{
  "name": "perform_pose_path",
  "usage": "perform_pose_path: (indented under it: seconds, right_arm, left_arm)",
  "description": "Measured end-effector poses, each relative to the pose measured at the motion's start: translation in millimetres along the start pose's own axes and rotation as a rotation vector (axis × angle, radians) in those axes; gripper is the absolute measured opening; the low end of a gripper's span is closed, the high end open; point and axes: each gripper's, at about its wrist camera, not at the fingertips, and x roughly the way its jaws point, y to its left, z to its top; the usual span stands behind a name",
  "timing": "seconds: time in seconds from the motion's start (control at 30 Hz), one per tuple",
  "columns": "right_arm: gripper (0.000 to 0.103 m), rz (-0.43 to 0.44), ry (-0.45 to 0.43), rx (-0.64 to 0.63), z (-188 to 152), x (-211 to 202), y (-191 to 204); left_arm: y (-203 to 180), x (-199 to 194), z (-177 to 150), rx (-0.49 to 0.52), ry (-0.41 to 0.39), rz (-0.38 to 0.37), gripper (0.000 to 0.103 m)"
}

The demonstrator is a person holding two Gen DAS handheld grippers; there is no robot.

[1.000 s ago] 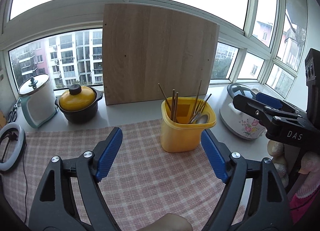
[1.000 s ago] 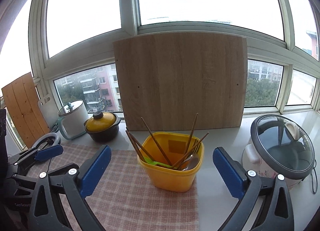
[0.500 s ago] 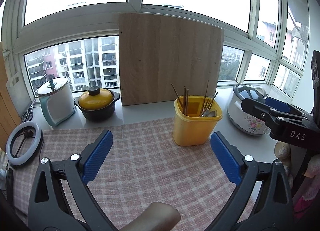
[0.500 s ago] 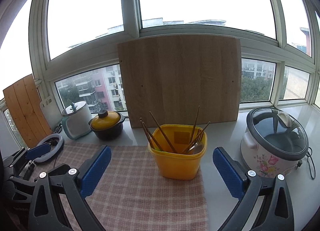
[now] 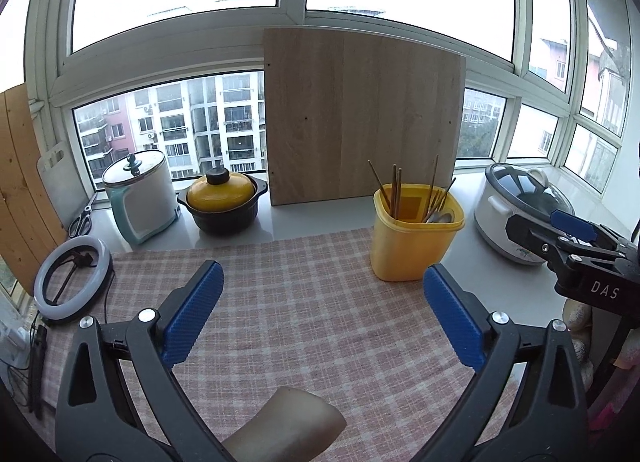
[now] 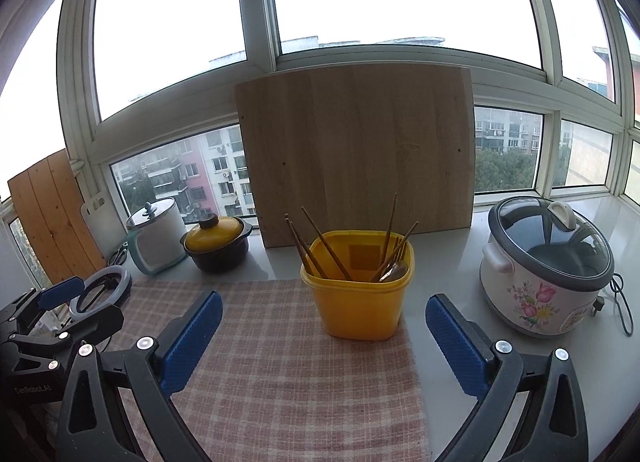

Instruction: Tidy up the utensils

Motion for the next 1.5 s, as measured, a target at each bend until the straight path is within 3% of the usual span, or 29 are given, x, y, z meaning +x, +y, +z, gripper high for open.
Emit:
perform_pose_path:
  seconds: [0.43, 1.5]
  right_arm:
    - [0.103, -0.007, 0.035, 0.031, -12, 8, -3]
    - [0.103, 0.002, 0.073, 0.032, -17, 14, -2]
  left_arm:
    - [-4, 3, -19, 0.012, 0.059, -0.002, 0.102]
    - [0, 5, -17, -0.002, 0.051, 0.007, 0.102]
